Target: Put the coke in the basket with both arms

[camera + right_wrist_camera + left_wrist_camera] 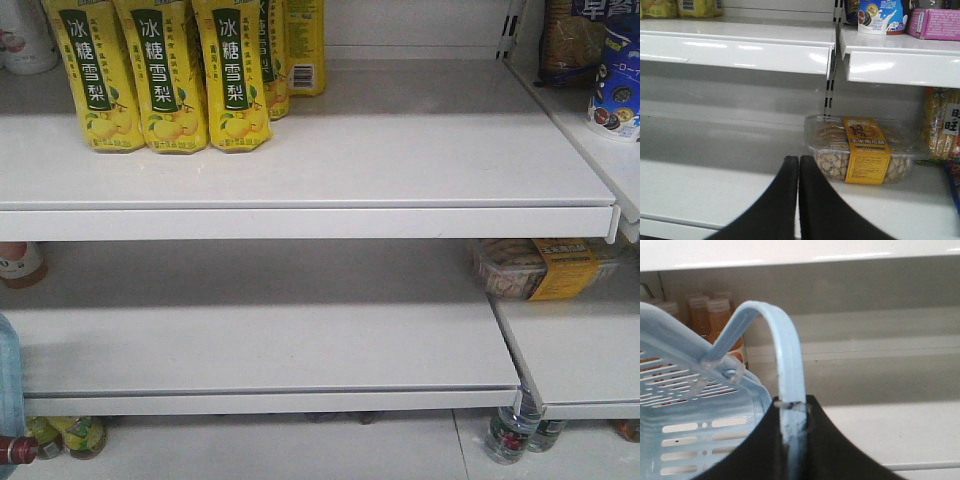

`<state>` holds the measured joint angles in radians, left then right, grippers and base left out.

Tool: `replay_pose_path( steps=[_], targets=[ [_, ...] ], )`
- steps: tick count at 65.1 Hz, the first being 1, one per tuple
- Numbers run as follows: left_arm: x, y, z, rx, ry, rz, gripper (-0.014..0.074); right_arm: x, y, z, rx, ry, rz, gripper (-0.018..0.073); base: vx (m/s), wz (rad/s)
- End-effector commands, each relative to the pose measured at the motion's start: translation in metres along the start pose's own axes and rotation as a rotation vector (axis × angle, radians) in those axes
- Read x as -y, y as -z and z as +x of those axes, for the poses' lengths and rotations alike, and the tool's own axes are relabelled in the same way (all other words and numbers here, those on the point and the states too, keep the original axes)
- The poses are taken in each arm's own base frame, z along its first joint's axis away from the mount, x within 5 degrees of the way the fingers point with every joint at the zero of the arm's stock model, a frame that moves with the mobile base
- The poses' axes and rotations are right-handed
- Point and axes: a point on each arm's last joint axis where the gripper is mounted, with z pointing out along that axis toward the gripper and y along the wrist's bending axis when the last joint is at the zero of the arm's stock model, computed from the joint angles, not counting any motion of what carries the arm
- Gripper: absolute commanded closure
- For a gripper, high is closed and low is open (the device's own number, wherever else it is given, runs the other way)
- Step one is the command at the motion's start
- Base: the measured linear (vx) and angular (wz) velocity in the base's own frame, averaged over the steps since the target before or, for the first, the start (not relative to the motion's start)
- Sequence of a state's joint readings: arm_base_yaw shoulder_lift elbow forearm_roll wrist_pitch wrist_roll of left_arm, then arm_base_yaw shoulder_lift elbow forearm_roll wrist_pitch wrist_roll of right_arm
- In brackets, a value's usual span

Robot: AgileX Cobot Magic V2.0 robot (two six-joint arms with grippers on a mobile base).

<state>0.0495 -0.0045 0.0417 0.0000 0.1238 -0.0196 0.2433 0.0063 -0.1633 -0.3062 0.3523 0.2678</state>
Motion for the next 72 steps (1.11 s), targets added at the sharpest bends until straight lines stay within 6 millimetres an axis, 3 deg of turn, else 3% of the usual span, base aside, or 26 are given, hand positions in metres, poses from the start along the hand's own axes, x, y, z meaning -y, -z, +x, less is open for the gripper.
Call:
replay_pose_path(
  steps=[1,72],
  targets=[
    [0.0005,0.0033,-0.0171,0.197,-0.065,0.000,0.0603,-0.0008,0.0019,-0.0149,0.085,0.018,-0.010,0.0569,0.00,0.00],
    [0.0005,0.0036,-0.0176,0.198,-0.060,0.001,0.0603,-0.0008,0.0019,-0.0149,0.085,0.018,-0.010,0.0569,0.00,0.00]
  ],
)
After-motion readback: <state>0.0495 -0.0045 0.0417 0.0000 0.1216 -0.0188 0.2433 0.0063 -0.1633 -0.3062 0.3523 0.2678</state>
